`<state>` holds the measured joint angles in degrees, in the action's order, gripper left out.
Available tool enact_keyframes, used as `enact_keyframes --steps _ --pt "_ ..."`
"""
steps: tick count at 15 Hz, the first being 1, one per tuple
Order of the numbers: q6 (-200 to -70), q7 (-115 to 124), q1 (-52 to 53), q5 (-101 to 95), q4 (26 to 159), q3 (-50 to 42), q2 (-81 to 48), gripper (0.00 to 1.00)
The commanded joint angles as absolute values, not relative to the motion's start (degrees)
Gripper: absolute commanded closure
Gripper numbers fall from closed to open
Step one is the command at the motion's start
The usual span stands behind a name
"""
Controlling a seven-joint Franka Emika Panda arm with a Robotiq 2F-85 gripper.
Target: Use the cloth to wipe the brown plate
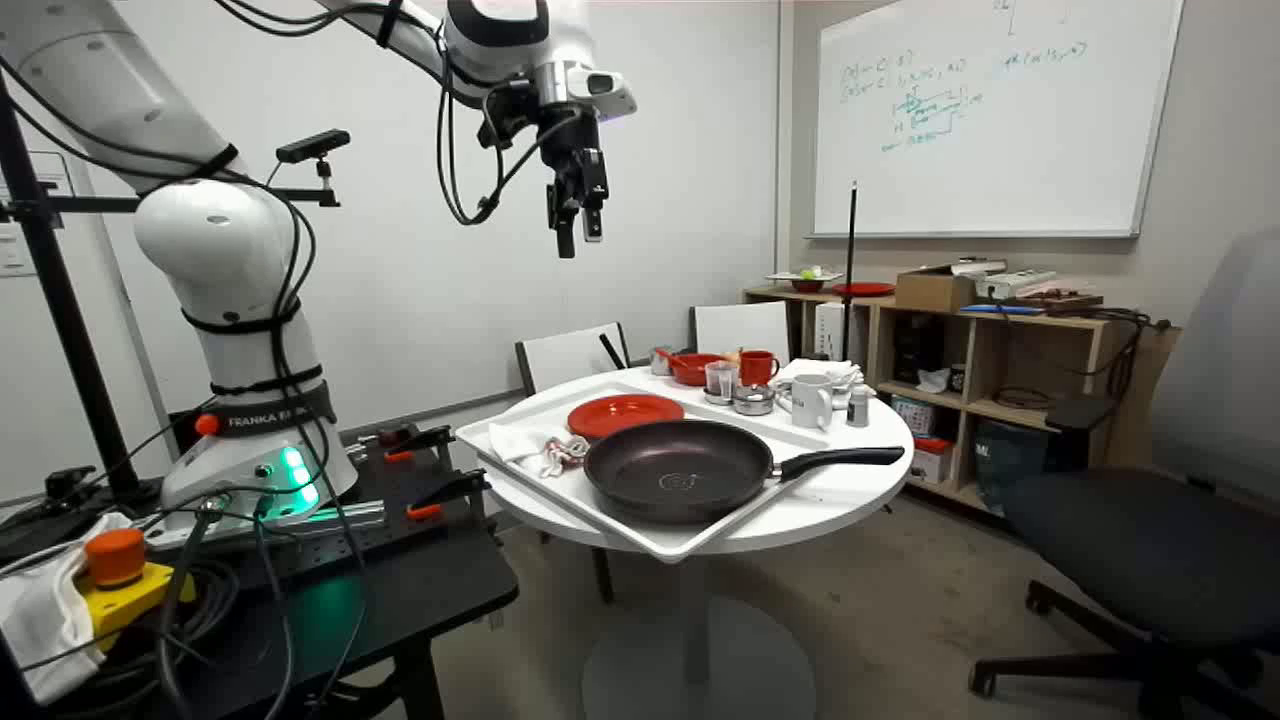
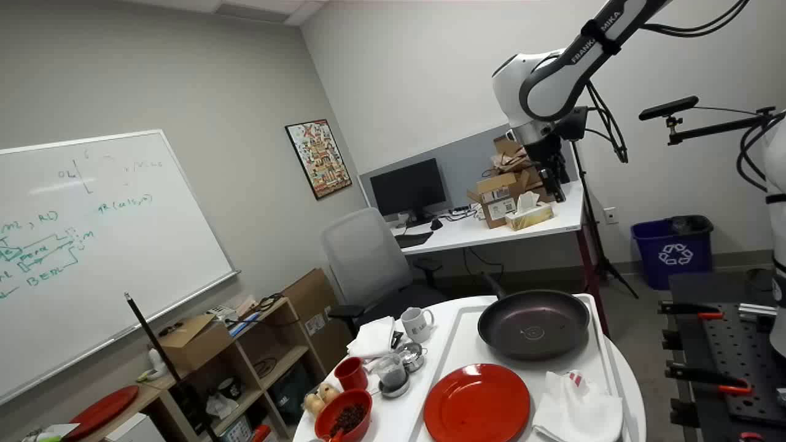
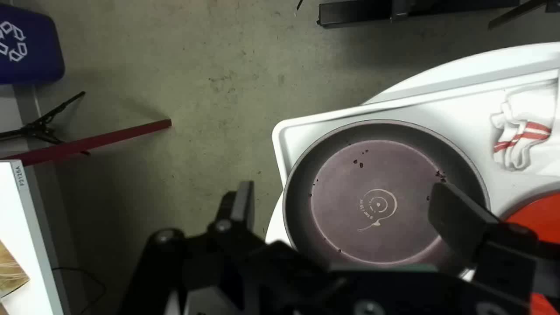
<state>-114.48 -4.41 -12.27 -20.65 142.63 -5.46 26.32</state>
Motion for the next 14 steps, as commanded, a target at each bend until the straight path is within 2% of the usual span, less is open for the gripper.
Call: enact_keyframes --steps 1,10,14 --pt "-114.2 -4.1 -11.4 -21.0 142.5 -6.2 26.4 0.00" --pt "-114.2 -4.1 -11.4 -21.0 142.5 -6.2 26.3 0.00" --pt "-114.2 -3.6 -10.1 -22.0 141.2 -4.5 21.3 0.00"
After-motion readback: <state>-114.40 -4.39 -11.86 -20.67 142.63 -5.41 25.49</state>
